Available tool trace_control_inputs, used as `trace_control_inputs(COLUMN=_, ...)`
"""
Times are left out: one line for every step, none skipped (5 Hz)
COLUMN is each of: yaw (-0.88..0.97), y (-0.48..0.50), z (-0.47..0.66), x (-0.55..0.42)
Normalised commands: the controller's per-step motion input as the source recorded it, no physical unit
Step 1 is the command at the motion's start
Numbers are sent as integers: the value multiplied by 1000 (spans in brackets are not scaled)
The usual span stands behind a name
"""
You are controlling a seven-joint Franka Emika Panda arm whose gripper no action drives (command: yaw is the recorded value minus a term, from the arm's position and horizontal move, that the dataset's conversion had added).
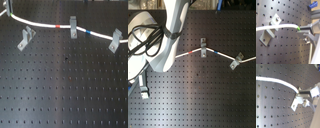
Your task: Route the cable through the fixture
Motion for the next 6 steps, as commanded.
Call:
trace_control_inputs(yaw=0, y=-517, z=134, x=325)
trace_control_inputs(yaw=0, y=-592, z=150, x=320)
trace_control_inputs(yaw=0, y=-280, z=99, x=-201)
trace_control_inputs(yaw=0, y=-111, z=152, x=-392)
trace_control_inputs(yaw=0, y=2, z=242, x=-315)
trace_control_inputs(yaw=0, y=13, z=411, x=-184)
